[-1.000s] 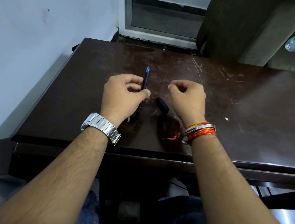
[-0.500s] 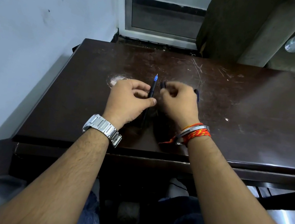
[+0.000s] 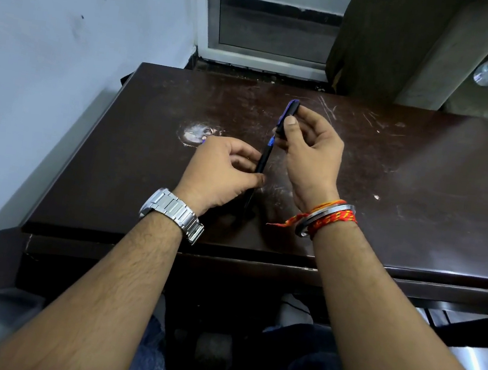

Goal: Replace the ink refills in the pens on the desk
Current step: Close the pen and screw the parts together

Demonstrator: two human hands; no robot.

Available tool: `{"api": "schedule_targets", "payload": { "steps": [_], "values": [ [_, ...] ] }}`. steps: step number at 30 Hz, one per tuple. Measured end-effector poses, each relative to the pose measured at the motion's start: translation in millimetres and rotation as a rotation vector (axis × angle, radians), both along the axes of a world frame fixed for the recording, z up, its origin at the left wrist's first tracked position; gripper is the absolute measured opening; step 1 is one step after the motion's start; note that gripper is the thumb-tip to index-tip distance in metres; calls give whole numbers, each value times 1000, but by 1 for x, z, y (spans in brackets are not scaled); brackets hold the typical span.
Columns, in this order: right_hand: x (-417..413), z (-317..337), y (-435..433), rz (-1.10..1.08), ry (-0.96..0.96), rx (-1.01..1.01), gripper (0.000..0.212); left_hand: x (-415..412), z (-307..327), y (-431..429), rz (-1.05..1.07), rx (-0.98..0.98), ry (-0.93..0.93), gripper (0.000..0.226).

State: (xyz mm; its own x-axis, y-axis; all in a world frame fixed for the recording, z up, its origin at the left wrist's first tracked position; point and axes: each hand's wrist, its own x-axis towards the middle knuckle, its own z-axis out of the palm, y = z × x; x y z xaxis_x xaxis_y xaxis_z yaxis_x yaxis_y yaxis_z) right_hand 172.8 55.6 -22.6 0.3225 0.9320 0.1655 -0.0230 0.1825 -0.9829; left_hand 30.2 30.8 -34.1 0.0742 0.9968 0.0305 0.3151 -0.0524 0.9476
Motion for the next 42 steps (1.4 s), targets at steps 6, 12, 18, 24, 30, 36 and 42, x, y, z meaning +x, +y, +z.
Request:
{"api": "schedule_targets", "payload": {
  "steps": [6, 12, 18, 24, 30, 36, 42],
  "values": [
    [-5, -6, -1, 117, -142, -26, 22, 1, 0, 1, 62, 45, -19, 30],
    [-8, -15, 3, 282, -283, -10, 51, 0, -1, 2, 154, 72, 13, 48],
    [-10, -11, 2, 307, -233, -17, 38, 1, 0, 1, 224, 107, 33, 55],
    [-11, -9, 1, 365, -82, -47, 42, 3, 2, -1, 185, 101, -12, 52],
    [-7, -9, 2, 436, -39, -66, 43, 4, 4, -3, 164, 81, -77, 55],
    [-7, -8, 1, 479, -13, -84, 43, 6, 3, -4, 177, 88, -74, 58],
    [-6, -6, 1, 485, -17, -100, 44, 6, 3, -4, 148, 63, -150, 60]
  ]
}}
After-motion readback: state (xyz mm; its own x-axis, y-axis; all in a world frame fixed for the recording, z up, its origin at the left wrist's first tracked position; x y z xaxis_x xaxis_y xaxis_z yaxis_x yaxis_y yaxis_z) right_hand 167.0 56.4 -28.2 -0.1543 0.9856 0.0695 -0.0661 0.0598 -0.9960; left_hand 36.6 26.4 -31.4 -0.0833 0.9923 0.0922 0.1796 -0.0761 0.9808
